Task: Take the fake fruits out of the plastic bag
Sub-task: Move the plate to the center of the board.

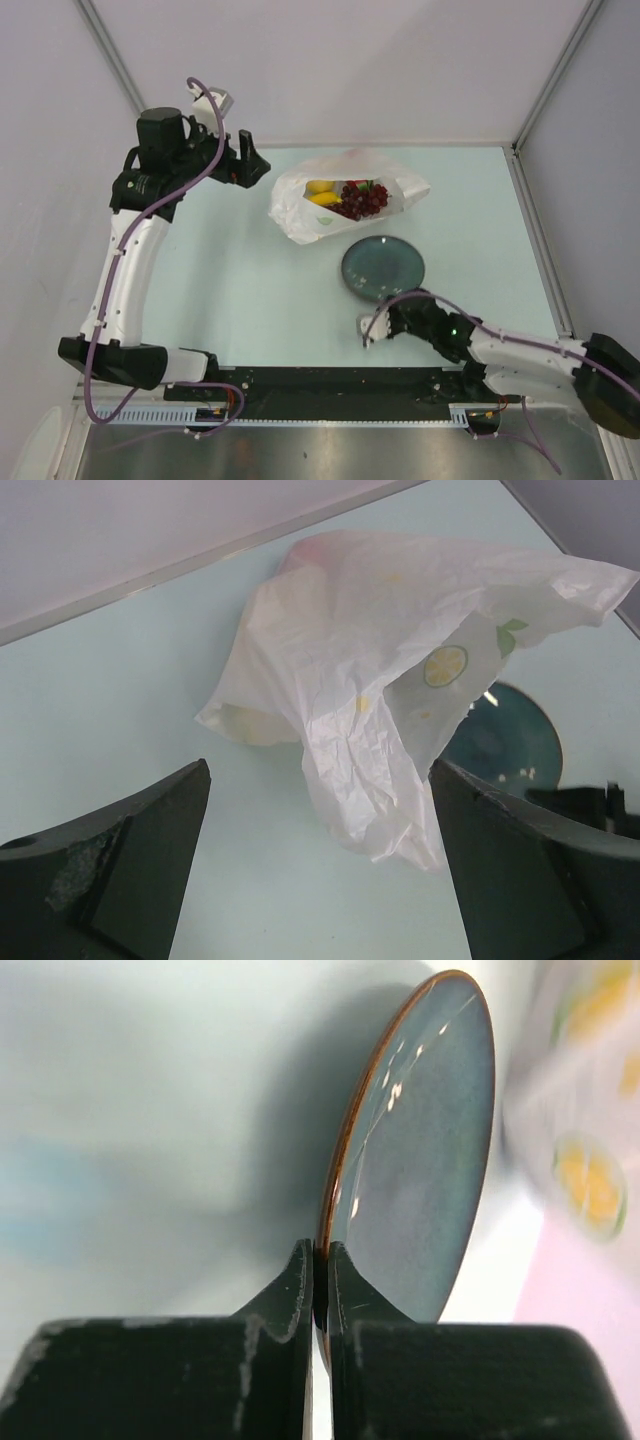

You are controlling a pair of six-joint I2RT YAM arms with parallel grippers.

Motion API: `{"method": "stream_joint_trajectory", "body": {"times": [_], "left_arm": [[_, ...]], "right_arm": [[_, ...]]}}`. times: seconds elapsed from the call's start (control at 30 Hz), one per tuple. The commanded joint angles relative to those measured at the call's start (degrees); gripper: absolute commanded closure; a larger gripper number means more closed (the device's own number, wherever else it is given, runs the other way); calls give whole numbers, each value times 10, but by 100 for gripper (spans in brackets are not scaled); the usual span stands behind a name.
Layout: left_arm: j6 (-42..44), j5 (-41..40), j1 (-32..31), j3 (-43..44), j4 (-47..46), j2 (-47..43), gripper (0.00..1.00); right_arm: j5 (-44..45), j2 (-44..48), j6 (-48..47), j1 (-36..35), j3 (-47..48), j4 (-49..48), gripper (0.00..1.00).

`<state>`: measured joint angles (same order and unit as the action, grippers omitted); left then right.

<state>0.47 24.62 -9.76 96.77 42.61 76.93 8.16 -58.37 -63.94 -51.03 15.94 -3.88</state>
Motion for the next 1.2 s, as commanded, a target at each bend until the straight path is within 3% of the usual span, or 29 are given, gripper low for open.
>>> {"method": "stream_joint_trajectory", "body": {"times": [0.0, 0.1, 0.27, 0.4, 0.63, 0.7, 0.73, 0.8, 0.87, 0.93, 1.07, 1.17], "left_arm": [[2, 2, 11, -15, -17, -33, 4], [4, 2, 19, -20, -10, -38, 4], [0, 10, 21, -33, -6, -45, 4], [-1, 20, 21, -27, -6, -42, 4], [-23, 39, 21, -32, -21, -40, 4], [-22, 42, 21, -34, -21, -43, 4], [-21, 43, 21, -34, -18, -44, 4], [-17, 39, 21, -37, -16, -49, 4], [-22, 20, 21, -49, -17, -55, 4], [-22, 17, 21, -65, -15, -63, 3], [-13, 12, 21, -94, 4, -82, 3], [-6, 14, 20, -119, 19, -99, 3]], "right_arm": [[-54, 101, 66, -200, -49, 157, 100], [-75, 135, 39, -273, -84, 106, 100], [-102, 28, 6, -340, -104, 13, 100], [-102, -60, -5, -341, -100, -90, 100], [-55, -35, 0, -333, -104, -48, 100], [-42, -24, 2, -334, -102, -26, 89], [-37, -20, 4, -333, -102, -22, 75], [-22, -13, 5, -332, -101, -11, 60], [0, 2, 21, -332, -101, -14, 1], [20, 39, 29, -333, -94, 3, 0], [26, 136, 51, -326, -36, 179, 0], [33, 206, 80, -307, 35, 254, 0]]}}
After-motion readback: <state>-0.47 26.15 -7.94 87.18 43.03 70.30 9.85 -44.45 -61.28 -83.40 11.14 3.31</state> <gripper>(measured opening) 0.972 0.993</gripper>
